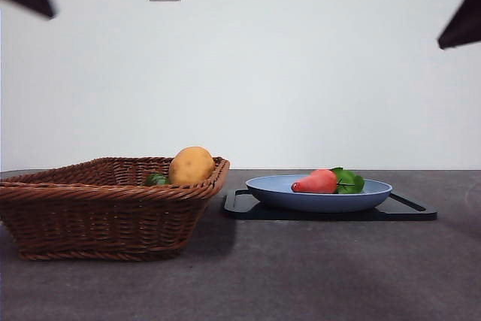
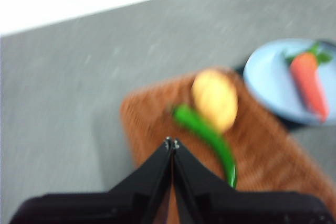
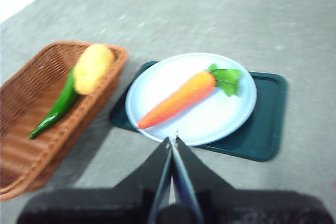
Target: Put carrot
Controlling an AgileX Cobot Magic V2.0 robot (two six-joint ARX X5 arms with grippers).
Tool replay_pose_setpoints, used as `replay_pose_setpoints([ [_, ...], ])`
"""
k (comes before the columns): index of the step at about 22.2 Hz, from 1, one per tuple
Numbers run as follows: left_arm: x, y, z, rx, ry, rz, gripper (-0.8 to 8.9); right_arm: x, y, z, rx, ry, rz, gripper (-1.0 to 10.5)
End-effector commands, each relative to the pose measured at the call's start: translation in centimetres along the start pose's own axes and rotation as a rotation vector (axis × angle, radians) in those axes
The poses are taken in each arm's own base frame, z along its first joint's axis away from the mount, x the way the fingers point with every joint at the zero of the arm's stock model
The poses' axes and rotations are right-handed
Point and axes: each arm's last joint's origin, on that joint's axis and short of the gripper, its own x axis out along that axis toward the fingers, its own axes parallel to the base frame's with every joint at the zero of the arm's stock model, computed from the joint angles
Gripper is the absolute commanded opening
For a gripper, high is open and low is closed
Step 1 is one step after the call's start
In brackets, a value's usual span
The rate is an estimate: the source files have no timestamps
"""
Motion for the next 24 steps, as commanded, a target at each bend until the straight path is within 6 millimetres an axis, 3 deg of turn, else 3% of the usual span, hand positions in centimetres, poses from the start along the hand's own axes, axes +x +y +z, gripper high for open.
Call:
replay_pose_setpoints([
  [1, -2.3, 0.4, -2.4, -0.049, -0.095, -0.01, 0.06, -0.4, -0.1, -0.7, 0.031, -0.056, -0.043, 0.0],
  [5, -4.6, 0.8, -3.9, -0.069, -0.158, -0.028, 0.08, -0.3, -0.6, -0.5, 0.039, -0.103, -0.194, 0.0],
  [18, -4.2, 0.7, -4.0, -0.063, -0.143, -0.033, 0.08, -0.3, -0.7, -0.5, 0.045, -0.105, -0.24, 0.0],
  [24, -7.3, 1.7, -4.6, -0.057, -0.243, 0.016, 0.08, -0.3, -0.7, -0.5, 0.045, -0.103, -0.238, 0.0],
])
